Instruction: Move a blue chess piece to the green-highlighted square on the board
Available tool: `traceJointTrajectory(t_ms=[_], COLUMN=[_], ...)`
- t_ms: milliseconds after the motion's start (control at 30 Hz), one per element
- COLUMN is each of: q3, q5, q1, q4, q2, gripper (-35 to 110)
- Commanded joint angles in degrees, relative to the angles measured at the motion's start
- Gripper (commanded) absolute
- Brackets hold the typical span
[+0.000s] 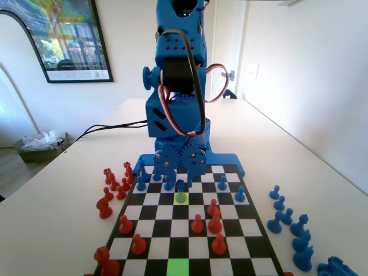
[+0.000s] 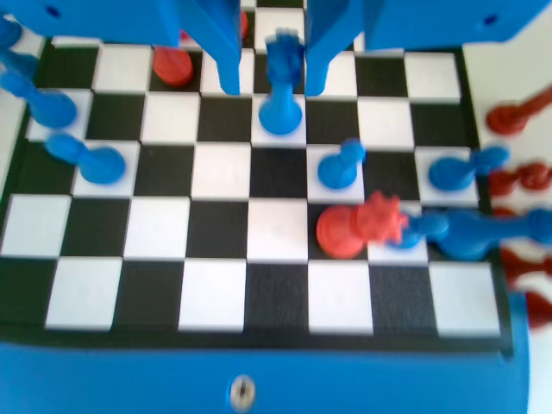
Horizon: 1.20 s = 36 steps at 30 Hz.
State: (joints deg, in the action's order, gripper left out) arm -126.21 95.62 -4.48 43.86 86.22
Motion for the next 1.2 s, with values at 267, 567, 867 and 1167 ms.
traceJointTrajectory(t_ms=[267,567,867,1167], q3=[1.32,-0.53,-0.53,9.40], q5=[1.32,3.34,4.13,2.20], q1=[-1.05,-1.23,-1.23,-0.88], q4=[-1.49,-3.25,-2.37,14.94], q2=[1.32,1.32,1.49,6.33], gripper=[9,4,1,1])
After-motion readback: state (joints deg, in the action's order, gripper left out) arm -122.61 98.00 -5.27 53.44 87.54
